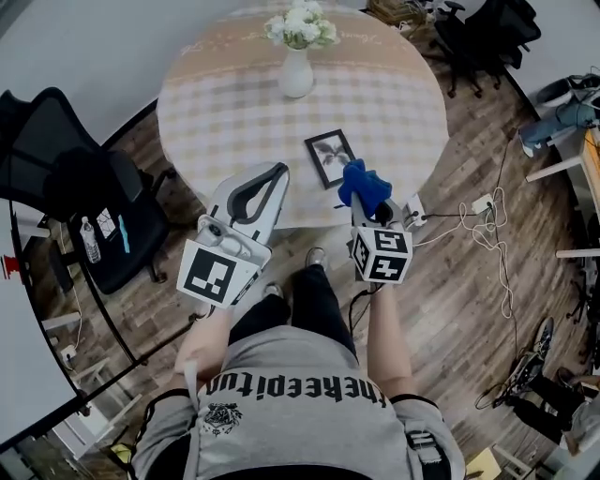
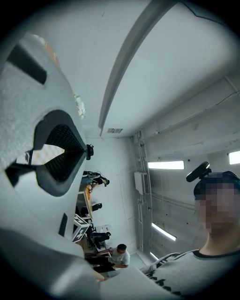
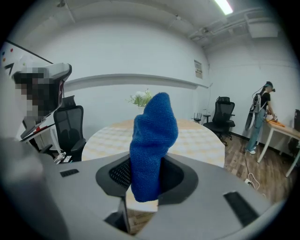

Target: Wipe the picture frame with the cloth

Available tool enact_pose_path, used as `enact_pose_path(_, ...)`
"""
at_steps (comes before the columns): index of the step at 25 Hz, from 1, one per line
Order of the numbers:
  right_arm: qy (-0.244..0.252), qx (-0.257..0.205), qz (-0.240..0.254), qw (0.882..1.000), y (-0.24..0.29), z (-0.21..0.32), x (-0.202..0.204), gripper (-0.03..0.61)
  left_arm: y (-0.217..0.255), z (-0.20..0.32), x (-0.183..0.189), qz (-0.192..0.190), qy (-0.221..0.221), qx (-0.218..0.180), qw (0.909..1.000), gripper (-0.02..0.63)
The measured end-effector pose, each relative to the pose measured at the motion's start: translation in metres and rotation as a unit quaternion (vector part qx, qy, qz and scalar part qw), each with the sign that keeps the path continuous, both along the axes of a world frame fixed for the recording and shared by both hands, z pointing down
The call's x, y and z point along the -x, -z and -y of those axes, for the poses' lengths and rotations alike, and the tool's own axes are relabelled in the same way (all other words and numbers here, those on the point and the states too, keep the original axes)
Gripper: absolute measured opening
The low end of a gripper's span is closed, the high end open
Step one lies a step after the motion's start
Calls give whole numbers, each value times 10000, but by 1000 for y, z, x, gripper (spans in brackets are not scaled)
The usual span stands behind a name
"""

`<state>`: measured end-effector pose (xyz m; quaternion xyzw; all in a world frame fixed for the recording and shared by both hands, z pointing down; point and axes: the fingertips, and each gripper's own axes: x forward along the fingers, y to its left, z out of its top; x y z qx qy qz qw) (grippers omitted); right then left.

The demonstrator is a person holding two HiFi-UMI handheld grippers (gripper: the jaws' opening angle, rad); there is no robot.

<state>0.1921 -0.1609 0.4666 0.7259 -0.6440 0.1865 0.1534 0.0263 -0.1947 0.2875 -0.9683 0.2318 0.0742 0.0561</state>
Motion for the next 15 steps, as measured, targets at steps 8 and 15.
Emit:
enact_pose_path(8, -222, -636, -94, 9977, 45, -38, 23, 124, 6, -35, 14, 6, -331, -151, 9993, 20)
enact_pose_path(15, -233, -1044, -389, 9935, 82, -65, 47, 126, 11, -52, 28, -61, -462, -151, 9988, 20)
